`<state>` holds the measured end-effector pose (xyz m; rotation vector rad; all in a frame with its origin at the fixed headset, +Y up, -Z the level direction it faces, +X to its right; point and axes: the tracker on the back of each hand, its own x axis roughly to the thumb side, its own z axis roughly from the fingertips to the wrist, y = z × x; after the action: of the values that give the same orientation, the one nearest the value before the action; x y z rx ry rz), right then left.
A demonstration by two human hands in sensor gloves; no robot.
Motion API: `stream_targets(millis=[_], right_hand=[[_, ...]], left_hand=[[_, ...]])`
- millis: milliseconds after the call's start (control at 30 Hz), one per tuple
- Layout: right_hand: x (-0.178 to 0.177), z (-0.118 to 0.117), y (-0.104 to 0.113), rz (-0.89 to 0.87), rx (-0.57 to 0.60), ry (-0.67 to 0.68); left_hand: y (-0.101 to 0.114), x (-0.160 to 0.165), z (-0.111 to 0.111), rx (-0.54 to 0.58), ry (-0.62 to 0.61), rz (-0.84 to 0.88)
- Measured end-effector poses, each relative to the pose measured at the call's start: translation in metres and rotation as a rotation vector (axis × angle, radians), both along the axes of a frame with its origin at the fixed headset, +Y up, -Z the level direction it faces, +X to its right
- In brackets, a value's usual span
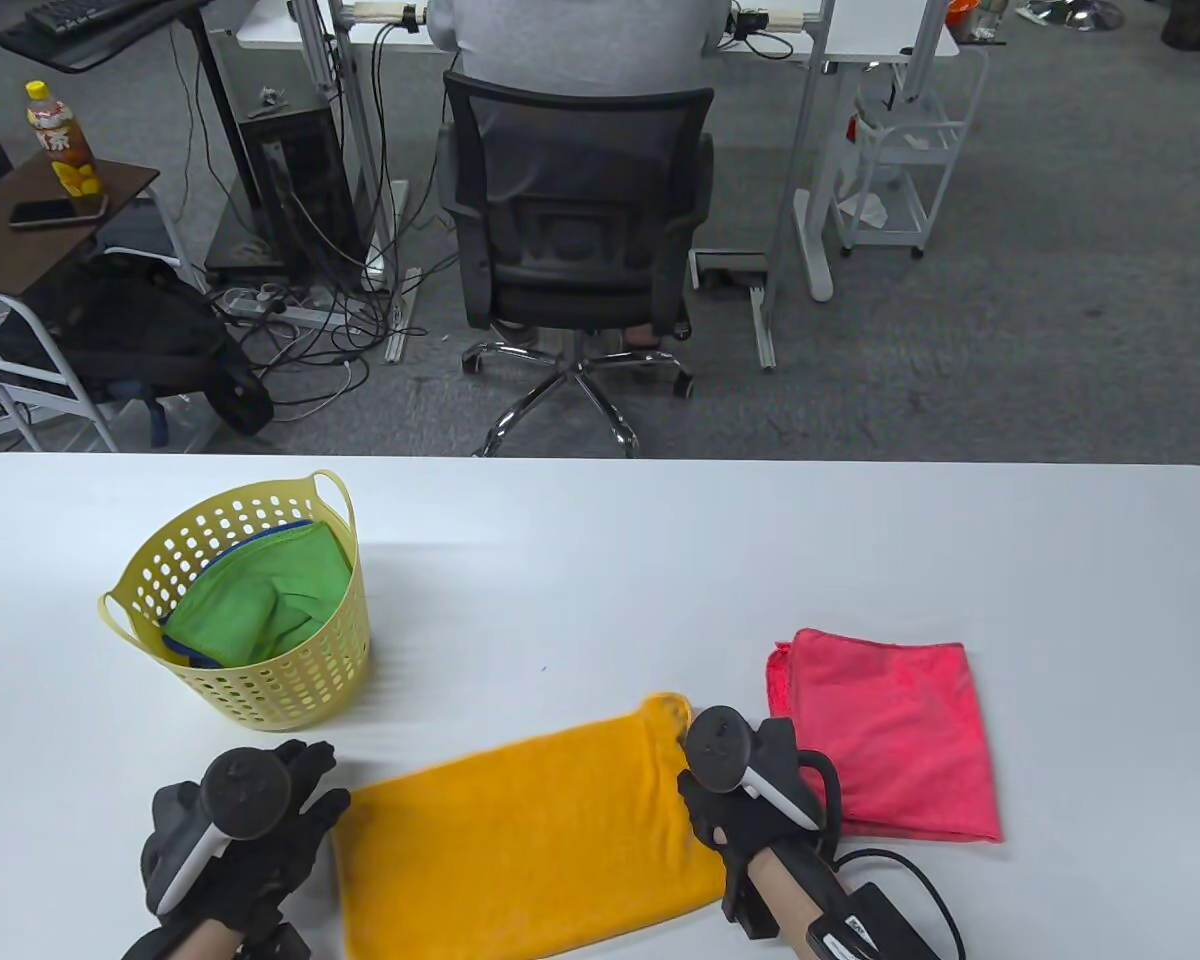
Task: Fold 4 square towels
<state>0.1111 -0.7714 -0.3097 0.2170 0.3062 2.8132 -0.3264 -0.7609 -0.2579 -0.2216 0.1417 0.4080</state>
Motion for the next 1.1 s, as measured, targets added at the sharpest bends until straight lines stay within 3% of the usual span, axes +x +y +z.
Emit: stream_targets(millis=[200, 400, 533, 667, 833, 933, 1100], right_hand=[[0.023, 0.004, 0.002, -0.082, 0.008, -0.118], [0.081, 0.006, 0.015, -0.127, 0.072, -0.377], [0.085, 0.012, 0.027, -0.115, 0.078, -0.408], [0.050, 0.017, 0.053, -0.111, 0.096, -0.331], [-0.034, 0.021, 0.075, -0.079, 0.129, -0.175], [-0.085, 0.020, 0.070, -0.024, 0.098, -0.097], [-0.149, 0.014, 0.039, 0.082, 0.051, -0.014]], left_hand=[[0.000, -0.004, -0.002, -0.015, -0.023, 0.055], [0.002, -0.006, 0.000, -0.001, -0.027, 0.081], [0.003, -0.004, 0.000, 0.002, -0.037, 0.077], [0.002, -0.003, 0.000, 0.003, -0.043, 0.070], [0.002, -0.003, 0.000, 0.005, -0.048, 0.069], [0.002, -0.003, 0.001, 0.009, -0.050, 0.072], [0.001, -0.003, 0.001, 0.012, -0.055, 0.071]])
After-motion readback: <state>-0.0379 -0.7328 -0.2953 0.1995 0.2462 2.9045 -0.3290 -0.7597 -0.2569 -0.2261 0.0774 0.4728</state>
